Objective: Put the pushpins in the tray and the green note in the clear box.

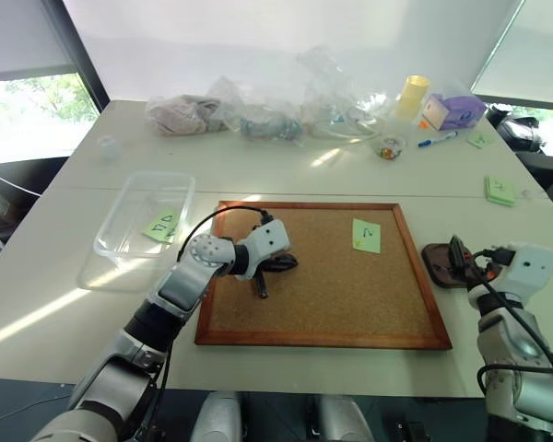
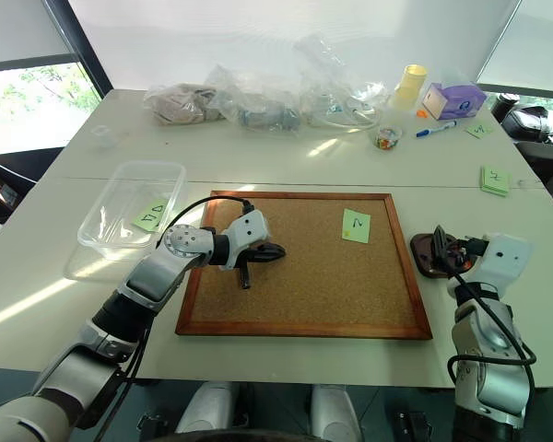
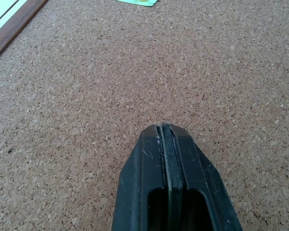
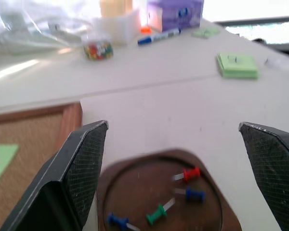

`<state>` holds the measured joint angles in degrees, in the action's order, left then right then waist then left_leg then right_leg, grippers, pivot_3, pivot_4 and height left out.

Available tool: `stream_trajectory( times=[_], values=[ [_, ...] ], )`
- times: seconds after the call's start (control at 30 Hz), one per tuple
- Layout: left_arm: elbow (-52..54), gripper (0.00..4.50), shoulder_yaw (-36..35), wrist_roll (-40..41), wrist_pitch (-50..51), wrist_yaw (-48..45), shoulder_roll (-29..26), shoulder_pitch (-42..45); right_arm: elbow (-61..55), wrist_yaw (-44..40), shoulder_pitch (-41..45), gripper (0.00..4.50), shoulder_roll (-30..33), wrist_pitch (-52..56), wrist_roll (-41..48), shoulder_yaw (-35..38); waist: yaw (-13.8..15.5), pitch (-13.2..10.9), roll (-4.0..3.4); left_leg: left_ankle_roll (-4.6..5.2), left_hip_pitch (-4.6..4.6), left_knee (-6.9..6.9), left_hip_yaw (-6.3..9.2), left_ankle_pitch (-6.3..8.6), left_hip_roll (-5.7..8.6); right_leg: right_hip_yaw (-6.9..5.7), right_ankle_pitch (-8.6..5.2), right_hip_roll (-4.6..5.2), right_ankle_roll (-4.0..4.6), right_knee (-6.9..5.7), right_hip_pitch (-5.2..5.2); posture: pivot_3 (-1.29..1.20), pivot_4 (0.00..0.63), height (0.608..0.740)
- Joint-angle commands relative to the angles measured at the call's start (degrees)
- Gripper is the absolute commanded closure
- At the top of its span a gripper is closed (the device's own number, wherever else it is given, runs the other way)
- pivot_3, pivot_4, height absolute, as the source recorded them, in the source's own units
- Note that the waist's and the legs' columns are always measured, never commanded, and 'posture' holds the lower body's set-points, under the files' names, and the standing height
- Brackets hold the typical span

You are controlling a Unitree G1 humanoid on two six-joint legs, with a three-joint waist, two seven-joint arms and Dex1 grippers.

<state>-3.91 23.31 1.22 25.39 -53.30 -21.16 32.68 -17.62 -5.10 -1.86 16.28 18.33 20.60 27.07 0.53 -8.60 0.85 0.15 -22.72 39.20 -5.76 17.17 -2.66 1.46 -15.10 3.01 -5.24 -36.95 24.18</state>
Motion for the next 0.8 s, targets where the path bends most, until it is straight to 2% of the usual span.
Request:
stream_trajectory(
  times=[0.03, 0.17, 0.4, 0.8],
  values=[
    [-1.4, 4.5, 1.77, -1.27, 0.41, -0.12, 0.08, -0.53, -4.68, -3.09, 0.93, 0.07, 1.31, 1.45, 1.51, -3.51, -0.04, 0.0, 0.0, 0.0, 0.0, 0.0, 0.0, 0.0, 0.0, 0.0, 0.0, 0.0, 0.0, 0.0, 0.0, 0.0, 0.15, 0.737],
    [-1.54, 4.5, 1.81, -1.27, 0.19, -0.18, 0.16, -0.41, -6.16, -7.06, 1.43, 0.07, 1.2, 5.54, 1.59, -12.31, -0.02, 0.0, 0.0, 0.0, 0.02, 0.0, 0.0, 0.0, -0.01, 0.0, 0.0, 0.0, 0.01, 0.0, -0.01, 0.0, 0.15, 0.737],
    [-1.41, 4.5, 1.84, -1.3, 0.36, -0.01, 0.44, -0.35, -3.97, -9.28, 2.64, 0.07, 0.23, 5.85, -0.75, -20.02, 0.12, 0.0, 0.01, 0.01, -0.01, 0.0, 0.0, 0.0, 0.0, 0.0, -0.01, 0.03, 0.02, 0.03, -0.01, 0.0, 0.15, 0.737],
    [-0.99, 4.5, 1.75, -1.3, 0.88, 0.24, 0.43, -0.48, 5.24, -11.4, 7.38, 0.07, -0.93, 5.04, -1.31, -21.5, 0.11, 0.0, 0.01, 0.0, -0.01, 0.0, 0.0, 0.0, 0.01, -0.01, -0.01, 0.02, 0.01, 0.03, -0.01, 0.0, 0.15, 0.737]
  ],
)
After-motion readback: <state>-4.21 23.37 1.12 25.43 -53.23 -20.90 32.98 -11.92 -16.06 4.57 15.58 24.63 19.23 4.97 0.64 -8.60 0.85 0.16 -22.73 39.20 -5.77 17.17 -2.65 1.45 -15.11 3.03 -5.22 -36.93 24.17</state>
